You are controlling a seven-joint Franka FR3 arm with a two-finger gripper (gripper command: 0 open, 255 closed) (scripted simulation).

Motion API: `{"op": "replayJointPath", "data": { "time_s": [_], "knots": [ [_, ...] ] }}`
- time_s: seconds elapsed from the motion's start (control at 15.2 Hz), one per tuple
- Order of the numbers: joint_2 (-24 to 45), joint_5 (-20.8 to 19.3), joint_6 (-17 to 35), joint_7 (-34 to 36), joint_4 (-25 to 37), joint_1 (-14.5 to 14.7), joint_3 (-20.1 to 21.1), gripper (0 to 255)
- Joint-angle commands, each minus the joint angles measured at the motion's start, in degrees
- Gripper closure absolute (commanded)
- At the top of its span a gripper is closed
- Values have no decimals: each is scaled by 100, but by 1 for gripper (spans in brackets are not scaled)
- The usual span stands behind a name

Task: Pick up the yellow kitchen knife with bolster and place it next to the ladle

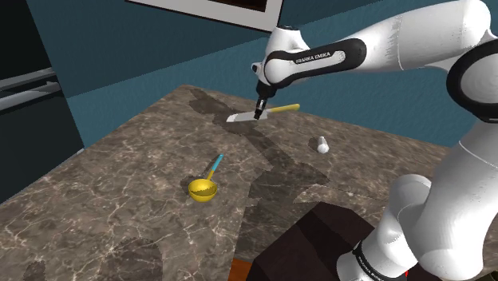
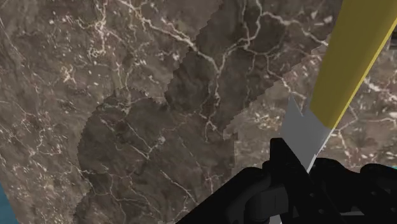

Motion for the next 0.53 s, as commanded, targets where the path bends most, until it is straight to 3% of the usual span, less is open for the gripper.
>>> {"op": "replayJointPath", "data": {
  "time_s": [0.0,0.46],
  "knots": [
    [180,61,-35,211,177,115,114,255],
    [963,324,-325,809,1121,453,457,255]
  ]
}}
